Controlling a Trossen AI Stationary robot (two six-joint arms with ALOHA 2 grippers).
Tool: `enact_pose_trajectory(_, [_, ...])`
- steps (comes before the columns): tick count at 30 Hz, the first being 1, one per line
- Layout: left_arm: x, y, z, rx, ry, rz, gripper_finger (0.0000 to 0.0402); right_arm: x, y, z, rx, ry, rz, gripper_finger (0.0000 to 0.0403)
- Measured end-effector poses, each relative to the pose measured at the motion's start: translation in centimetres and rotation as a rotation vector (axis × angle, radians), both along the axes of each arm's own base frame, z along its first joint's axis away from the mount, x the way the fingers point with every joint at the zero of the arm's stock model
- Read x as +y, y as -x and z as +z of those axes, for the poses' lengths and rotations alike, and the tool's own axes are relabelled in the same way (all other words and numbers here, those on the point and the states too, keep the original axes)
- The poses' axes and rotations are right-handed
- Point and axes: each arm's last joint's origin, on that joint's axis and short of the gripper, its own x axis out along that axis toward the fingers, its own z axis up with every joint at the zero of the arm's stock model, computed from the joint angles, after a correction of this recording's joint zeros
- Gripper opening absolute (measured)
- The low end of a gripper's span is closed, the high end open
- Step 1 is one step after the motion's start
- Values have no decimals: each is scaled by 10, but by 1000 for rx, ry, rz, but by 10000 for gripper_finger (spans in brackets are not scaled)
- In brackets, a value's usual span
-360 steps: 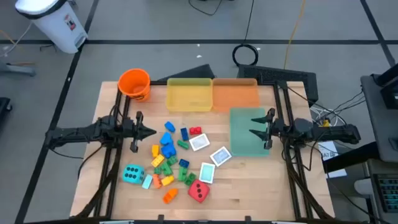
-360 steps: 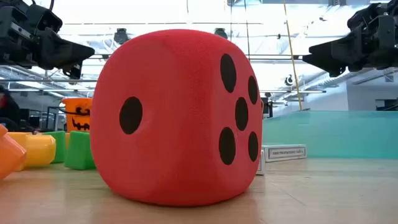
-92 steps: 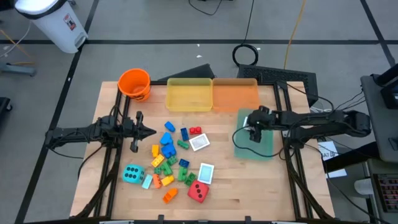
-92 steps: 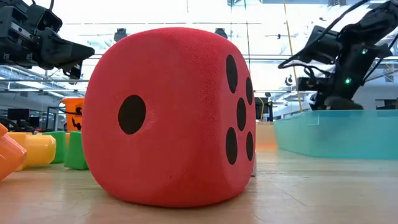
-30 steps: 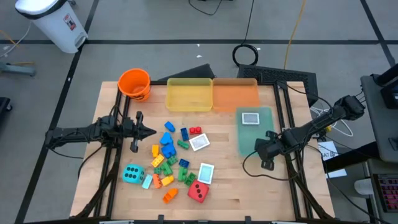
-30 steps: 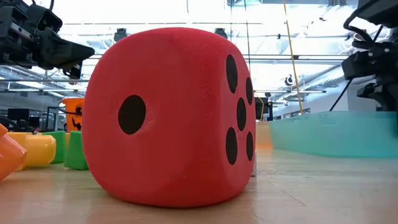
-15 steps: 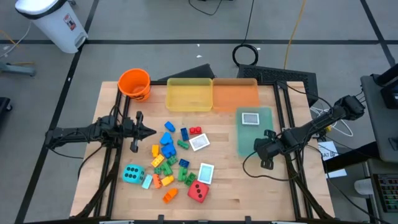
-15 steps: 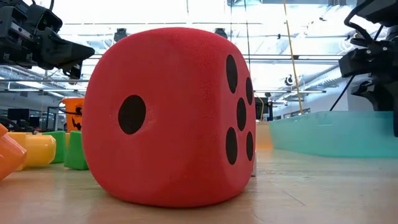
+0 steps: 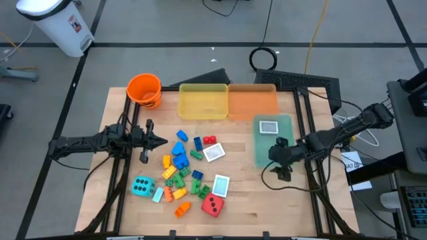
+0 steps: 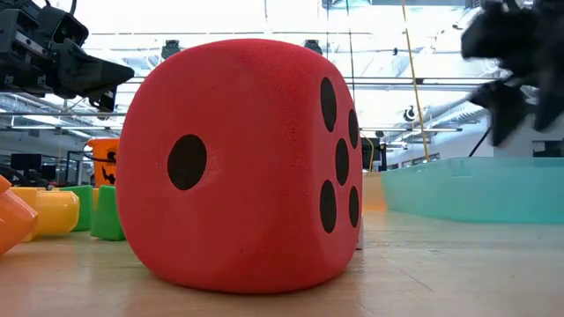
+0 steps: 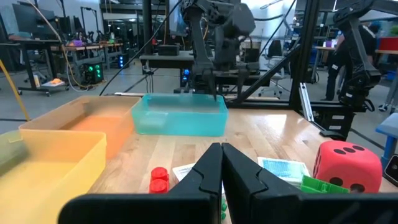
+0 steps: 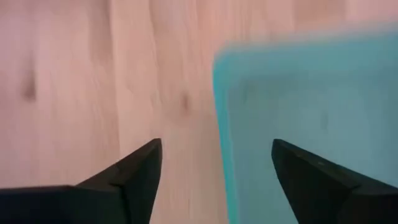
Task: Pick & Place Toys
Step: Put the brown deck of cards into the blue bin
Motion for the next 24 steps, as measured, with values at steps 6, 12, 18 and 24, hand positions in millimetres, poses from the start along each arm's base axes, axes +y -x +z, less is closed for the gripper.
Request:
enact_pose_trajectory(6, [0, 0, 0, 0, 0, 0, 10, 0, -31, 23, -413, 204, 172, 279])
enact_pose_trajectory(12, [0, 0, 0, 0, 0, 0, 10, -6, -46, 43, -653, 305, 201, 279])
enact_pose_trajectory(18, [0, 0, 0, 0, 0, 0, 10, -15, -33, 46, -646, 274, 149, 279])
enact_pose_trajectory(24, [0, 0, 0, 0, 0, 0, 10, -33, -2, 36, -708, 262, 61, 271])
